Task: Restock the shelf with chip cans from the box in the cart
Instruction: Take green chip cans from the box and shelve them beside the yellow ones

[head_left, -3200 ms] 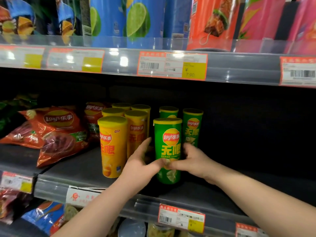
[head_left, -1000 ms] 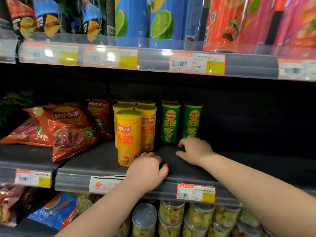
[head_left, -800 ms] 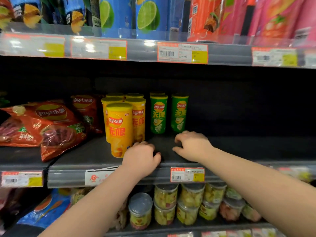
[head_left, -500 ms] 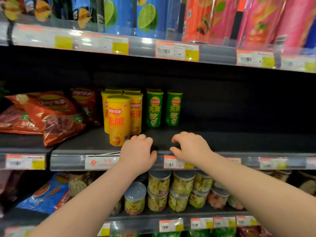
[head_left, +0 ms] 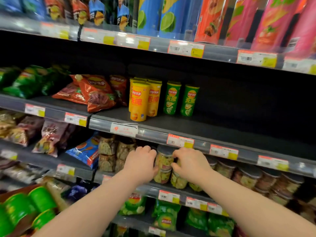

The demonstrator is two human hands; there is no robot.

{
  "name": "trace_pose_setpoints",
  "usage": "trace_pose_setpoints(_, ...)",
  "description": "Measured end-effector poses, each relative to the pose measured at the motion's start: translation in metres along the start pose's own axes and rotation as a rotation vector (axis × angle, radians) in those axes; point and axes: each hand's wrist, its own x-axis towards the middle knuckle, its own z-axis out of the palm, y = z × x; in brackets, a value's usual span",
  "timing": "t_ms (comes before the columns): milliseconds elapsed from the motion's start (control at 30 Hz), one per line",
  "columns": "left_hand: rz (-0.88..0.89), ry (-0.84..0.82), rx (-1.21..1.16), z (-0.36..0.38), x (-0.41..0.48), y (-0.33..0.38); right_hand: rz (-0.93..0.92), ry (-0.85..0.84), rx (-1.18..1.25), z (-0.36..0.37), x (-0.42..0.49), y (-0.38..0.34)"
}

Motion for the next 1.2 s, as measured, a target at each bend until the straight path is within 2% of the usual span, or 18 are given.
trace_pose_setpoints(400,-0.256,-0.246,0.05,0.038,-0.143,-0.007,-0.206,-0.183,0.131,0.045,-0.075,-0.066)
trace_pose_setpoints(700,-0.33,-0.295,0.025,0.058,-0.203,-0.039,-0.282,-0.266,0.138,0.068,-0.089,-0.123)
trace_pose_setpoints(867,-0.381,-0.324,-0.003,0.062,-0.24,-0.082,-0.303,-0.329,0.119,0.084,-0.081,-0.178)
trace_pose_setpoints(1200,-0.542,-0.392,-0.055,0.072,-0.338,-0.218,-0.391,-0.42,0.08,0.111,-0.055,-0.33)
